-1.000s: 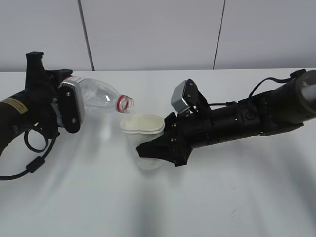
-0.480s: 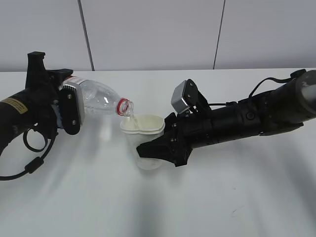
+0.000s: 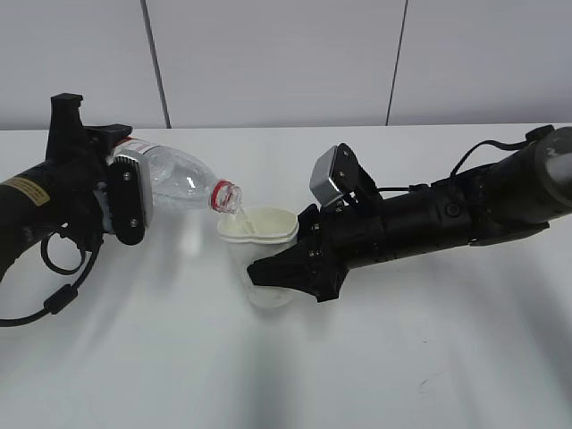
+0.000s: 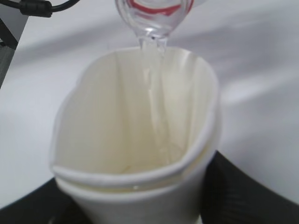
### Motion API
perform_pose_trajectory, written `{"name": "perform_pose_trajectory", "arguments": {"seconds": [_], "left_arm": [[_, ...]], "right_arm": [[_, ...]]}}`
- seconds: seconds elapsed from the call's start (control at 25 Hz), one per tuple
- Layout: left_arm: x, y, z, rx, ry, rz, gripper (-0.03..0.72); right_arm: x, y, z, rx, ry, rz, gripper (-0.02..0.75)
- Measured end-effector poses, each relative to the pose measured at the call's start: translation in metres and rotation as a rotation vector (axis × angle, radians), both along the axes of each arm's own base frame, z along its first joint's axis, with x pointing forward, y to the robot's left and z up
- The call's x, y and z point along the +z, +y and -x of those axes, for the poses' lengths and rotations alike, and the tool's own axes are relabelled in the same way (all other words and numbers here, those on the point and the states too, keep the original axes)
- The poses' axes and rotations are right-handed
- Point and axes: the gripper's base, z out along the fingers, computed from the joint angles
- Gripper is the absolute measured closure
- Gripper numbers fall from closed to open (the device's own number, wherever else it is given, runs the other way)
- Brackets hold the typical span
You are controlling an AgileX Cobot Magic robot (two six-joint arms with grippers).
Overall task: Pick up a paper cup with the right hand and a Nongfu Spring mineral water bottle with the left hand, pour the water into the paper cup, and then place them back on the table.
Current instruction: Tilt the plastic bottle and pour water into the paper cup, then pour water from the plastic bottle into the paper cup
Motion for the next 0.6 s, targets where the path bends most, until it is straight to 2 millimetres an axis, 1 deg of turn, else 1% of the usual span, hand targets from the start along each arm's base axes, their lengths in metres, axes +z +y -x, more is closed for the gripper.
{"name": "perform_pose_trajectory", "arguments": {"seconds": [0.6], "left_arm": [[0.0014, 0.0002, -0.0003, 0.002, -0.018, -0.005, 0.322]], "right_arm": [[-0.0004, -0.0001, 0.0003, 0.004, -0.001, 0.005, 0.312]]}}
